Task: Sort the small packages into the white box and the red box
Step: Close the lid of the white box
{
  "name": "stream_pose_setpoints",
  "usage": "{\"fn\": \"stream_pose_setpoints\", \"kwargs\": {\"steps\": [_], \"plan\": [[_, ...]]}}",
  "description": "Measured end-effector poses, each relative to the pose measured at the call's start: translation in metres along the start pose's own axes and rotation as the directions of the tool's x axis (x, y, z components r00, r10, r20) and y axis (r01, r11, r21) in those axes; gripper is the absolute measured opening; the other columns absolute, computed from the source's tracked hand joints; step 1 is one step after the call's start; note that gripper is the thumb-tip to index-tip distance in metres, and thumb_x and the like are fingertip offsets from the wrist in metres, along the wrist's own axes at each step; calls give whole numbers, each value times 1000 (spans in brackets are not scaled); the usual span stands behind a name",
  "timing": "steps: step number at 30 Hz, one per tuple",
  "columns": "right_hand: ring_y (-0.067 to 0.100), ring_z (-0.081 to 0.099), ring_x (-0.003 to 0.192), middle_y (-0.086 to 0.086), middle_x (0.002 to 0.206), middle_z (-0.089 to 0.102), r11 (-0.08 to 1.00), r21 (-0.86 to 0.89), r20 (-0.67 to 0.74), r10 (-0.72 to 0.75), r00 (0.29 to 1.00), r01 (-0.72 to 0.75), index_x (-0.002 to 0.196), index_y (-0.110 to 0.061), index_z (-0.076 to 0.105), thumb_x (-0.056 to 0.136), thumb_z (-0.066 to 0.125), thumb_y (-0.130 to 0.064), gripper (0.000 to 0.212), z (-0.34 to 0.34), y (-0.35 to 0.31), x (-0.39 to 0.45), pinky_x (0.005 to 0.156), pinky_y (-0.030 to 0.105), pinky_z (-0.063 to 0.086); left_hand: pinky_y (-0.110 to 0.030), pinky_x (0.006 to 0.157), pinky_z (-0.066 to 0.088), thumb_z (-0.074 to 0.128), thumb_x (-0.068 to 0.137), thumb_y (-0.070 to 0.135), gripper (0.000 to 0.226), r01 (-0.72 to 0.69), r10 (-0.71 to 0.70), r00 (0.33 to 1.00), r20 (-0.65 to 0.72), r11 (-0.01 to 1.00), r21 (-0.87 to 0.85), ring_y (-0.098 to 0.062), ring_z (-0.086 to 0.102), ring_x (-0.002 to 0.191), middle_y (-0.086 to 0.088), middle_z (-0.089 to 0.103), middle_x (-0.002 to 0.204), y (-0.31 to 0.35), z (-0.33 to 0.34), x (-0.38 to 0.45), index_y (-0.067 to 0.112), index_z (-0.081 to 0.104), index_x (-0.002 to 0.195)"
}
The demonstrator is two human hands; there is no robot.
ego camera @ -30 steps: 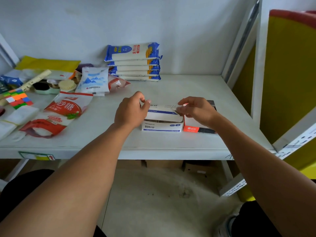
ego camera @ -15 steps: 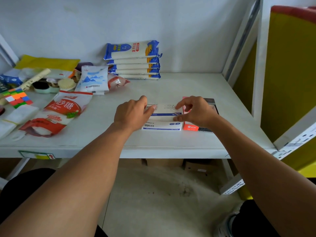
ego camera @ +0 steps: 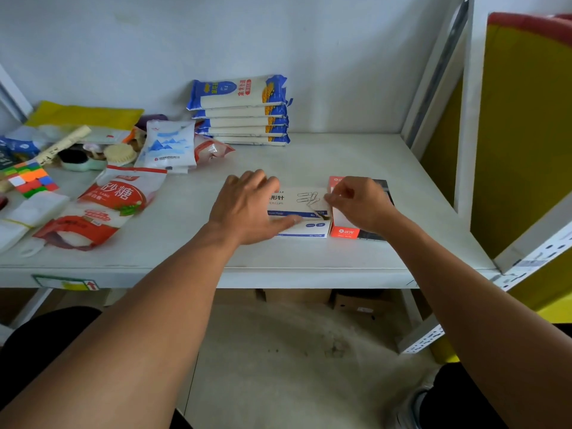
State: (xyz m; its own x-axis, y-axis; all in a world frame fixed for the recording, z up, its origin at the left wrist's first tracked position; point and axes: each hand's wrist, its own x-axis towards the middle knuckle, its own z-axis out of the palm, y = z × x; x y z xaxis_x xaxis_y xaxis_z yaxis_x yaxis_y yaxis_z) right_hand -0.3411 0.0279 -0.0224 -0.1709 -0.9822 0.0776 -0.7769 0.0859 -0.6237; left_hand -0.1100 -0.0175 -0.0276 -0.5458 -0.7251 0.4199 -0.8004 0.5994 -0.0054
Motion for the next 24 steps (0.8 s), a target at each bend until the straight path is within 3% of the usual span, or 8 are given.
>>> {"fn": "stream_pose_setpoints", "kwargs": {"steps": [3, 5, 7, 11, 16, 24], "plan": [[32, 66, 78, 16, 93, 71, 990, -98, 3, 104, 995, -103, 80, -8, 65, 92, 54, -36, 33, 0, 9, 2, 70, 41, 57, -39, 101, 34, 39, 73, 84, 82, -113, 108, 988, 114, 993, 37, -21, 46, 117, 0, 48, 129, -1, 4, 1, 28, 50, 132], [25, 65, 77, 9, 93, 71, 981, -150, 75, 132, 988, -120, 86, -12, 69, 91, 56, -35, 28, 1, 12, -1, 69, 35, 55, -40, 103, 31, 42, 79, 77, 76, -122, 116, 985, 126, 992, 36, -22, 45, 122, -1, 45, 137, -1, 9, 2, 29, 49, 136], [17, 61, 78, 0, 96, 68, 983, -142, 134, 140, 981, -121, 91, -20, 68, 90, 58, -35, 18, 3, 13, -3, 70, 29, 54, -41, 102, 32, 44, 83, 72, 70, -104, 99, 988, 119, 994, 38, -23, 47, 121, -1, 47, 137, 1, 12, 5, 27, 51, 137], [17, 59, 87, -3, 99, 62, 994, -62, 203, 105, 973, -95, 100, -20, 68, 89, 63, -32, 17, 3, 8, -5, 74, 27, 46, -43, 97, 37, 47, 88, 63, 60, -63, 56, 991, 124, 996, 60, -27, 50, 118, -4, 50, 136, 4, 17, 13, 26, 53, 136], [15, 58, 85, -3, 98, 62, 997, -38, 293, 82, 953, -74, 92, -20, 66, 83, 70, -28, 13, 4, 5, -4, 73, 27, 47, -45, 89, 50, 50, 92, 53, 56, 3, -7, 986, 165, 1000, 25, -29, 49, 121, -9, 46, 139, 9, 22, 22, 22, 49, 138], [14, 57, 78, -3, 94, 62, 996, 10, 347, 81, 934, -91, 95, -11, 66, 87, 66, -21, 13, 7, -1, -1, 70, 28, 47, -45, 99, 49, 61, 90, 42, 56, 35, -9, 989, 150, 985, -172, -29, 45, 127, -13, 47, 138, 1, 28, 24, 13, 52, 137]]}}
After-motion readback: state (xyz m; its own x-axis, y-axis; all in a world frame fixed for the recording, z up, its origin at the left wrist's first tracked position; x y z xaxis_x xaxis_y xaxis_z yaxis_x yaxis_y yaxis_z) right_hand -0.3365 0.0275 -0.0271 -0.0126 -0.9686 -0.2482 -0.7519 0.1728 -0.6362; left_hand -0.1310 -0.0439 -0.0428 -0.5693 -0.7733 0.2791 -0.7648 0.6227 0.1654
